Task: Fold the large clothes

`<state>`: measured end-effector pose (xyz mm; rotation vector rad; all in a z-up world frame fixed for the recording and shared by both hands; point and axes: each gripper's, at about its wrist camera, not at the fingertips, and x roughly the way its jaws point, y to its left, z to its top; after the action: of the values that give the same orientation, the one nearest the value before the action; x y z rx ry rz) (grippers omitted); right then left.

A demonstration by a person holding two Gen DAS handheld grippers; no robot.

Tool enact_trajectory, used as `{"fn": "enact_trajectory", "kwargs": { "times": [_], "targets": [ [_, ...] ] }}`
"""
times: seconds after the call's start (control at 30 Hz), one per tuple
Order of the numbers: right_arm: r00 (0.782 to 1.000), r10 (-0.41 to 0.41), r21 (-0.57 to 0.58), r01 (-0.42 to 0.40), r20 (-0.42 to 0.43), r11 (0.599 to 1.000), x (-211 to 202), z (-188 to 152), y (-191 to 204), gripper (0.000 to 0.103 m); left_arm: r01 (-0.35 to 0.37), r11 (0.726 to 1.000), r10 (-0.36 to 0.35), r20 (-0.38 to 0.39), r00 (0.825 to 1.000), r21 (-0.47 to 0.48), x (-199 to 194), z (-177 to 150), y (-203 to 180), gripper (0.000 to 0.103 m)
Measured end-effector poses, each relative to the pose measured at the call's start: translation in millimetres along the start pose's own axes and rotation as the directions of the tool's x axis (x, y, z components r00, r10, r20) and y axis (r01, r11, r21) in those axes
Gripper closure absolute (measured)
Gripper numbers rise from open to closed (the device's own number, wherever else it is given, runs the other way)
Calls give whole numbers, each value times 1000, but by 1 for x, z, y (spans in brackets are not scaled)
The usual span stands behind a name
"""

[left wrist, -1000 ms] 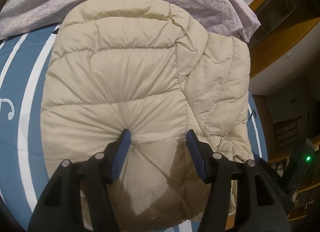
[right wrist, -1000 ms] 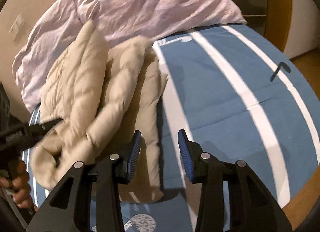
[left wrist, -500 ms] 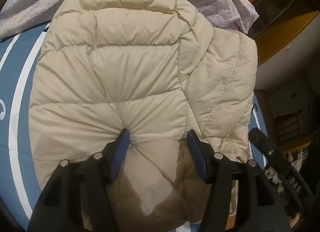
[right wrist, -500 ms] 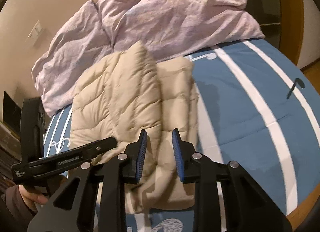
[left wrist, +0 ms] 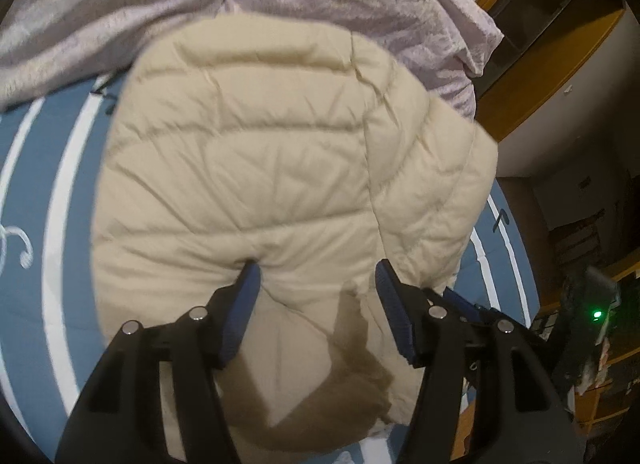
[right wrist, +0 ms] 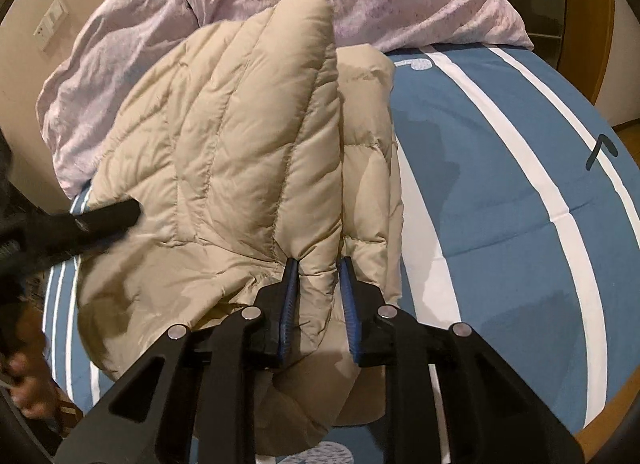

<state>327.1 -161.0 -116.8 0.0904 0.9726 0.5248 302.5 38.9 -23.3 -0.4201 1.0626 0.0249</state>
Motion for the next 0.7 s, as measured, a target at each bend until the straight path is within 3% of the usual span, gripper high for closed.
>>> {"fn": "enact_trajectory", "kwargs": {
  "times": [0.2,0.4,0.7],
  "targets": [
    [1000,-11,0,11,-13,1000,7,-2,-3,82,-64,998,62,67,996,20,-15,17,11,43],
    [1000,-10,9,10,-19,1000,10,-3,-7,82,-176,984,171,126,977,28,-18,32,28,43],
    [1000,-1,24,1,-13,1000,10,-4,-8,82,-237,971,235,58,970,42,20,19,40,41]
  ]
}}
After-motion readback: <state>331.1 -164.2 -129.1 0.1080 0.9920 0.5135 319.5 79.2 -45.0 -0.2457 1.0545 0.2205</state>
